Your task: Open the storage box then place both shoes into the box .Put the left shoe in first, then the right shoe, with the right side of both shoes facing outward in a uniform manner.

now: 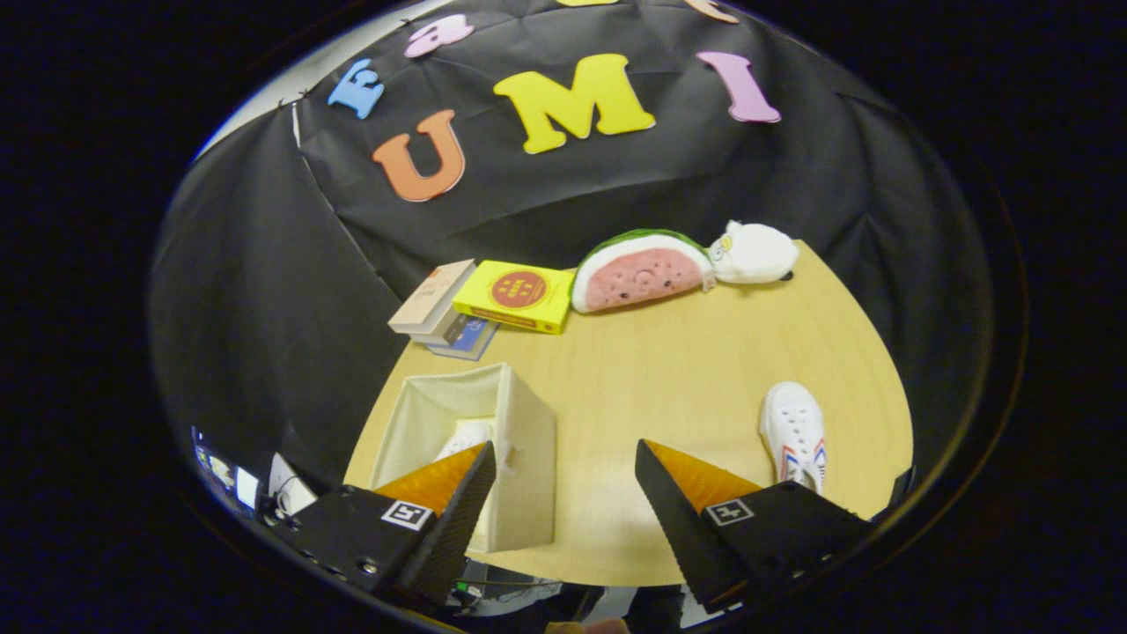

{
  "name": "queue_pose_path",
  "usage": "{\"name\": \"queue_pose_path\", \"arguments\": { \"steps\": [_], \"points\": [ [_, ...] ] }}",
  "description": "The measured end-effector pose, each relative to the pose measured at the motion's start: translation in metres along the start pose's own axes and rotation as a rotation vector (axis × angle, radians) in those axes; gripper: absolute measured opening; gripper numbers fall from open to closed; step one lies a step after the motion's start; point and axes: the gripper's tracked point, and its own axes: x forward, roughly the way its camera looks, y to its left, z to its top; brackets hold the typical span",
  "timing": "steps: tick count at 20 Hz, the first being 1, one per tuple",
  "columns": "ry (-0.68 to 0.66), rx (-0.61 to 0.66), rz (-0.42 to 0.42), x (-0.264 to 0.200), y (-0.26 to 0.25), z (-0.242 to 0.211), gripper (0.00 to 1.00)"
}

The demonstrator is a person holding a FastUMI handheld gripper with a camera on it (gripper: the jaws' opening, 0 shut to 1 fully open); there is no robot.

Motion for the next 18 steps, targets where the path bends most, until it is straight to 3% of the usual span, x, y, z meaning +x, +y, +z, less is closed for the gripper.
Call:
{"name": "queue_pose_path", "arguments": {
  "steps": [4,7,12,18],
  "points": [
    [-0.022,0.027,-0.086,-0.011,-0.089,-0.002,0.96],
    [-0.011,0.061,-0.102,-0.012,-0.144,-0.012,0.96],
    [0.095,0.081,-0.166,0.003,-0.233,-0.052,0.96],
    [0.205,0.033,-0.215,0.047,-0.296,-0.077,0.96]
  ]
}}
